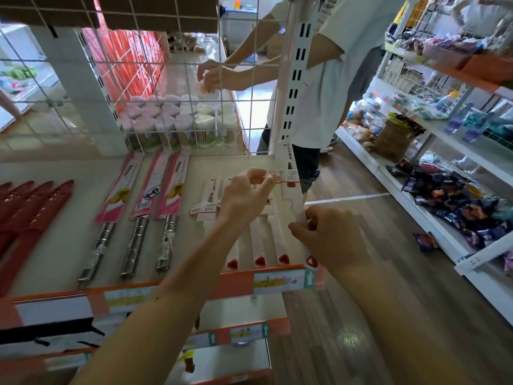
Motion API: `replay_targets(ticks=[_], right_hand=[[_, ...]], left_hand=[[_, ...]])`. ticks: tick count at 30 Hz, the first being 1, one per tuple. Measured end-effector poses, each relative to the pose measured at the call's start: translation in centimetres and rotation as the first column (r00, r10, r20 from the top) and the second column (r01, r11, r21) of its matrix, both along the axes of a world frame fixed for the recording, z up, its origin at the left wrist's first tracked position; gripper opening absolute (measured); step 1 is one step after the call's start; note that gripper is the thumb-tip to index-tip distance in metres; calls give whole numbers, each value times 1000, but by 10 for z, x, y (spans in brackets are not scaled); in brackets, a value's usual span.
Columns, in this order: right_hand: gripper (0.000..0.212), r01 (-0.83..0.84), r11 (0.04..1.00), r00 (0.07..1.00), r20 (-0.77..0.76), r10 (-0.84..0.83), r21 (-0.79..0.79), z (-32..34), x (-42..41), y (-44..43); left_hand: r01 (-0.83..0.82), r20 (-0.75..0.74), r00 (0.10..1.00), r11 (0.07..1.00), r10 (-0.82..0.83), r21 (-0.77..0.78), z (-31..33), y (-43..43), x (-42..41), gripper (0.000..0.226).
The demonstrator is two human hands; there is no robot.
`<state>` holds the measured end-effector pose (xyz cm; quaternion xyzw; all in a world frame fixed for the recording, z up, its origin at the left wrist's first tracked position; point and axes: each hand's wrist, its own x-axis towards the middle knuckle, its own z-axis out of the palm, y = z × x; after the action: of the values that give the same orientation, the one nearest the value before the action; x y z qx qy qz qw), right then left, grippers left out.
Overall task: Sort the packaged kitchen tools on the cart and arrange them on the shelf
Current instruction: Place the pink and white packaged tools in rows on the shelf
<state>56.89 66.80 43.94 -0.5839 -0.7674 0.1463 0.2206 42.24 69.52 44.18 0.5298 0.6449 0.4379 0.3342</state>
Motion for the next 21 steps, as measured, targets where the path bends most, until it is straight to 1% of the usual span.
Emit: replay_targets(ticks=[2,5,6,8,10,12,16,21], right_hand=[[22,-24,1000,999,-31,24,-13,-2,1,4],[22,-21,999,999,-49,19,-40,-9,2,11],[22,-21,998,998,-55,19,-51,-11,2,12],[21,-27,997,998,-66,22,-68,-15,2,16],[23,-8,996,999,-44,4,-88,-19,3,19],[28,31,994,999,-3,-32,-104,-25,3,23],[31,70,987,997,31,-66,-147,-32,0,30],[29,52,991,999,6,-52,-126,-34,1,28]], left_hand=[[-8,-228,973,998,21,59,-2,-5,-7,42],[27,-517,855,994,34,110,-6,-20,-13,44],[41,-587,809,994,30,106,-9,-24,-14,44],[51,-681,731,995,24,89,-12,-31,-18,44],[55,-735,678,996,19,76,-15,-34,-22,45],[58,-758,652,997,3,53,-17,-35,-24,47],[52,-767,642,998,-11,30,-20,-37,-22,48],[44,-768,640,998,3,40,-24,-37,-19,48]])
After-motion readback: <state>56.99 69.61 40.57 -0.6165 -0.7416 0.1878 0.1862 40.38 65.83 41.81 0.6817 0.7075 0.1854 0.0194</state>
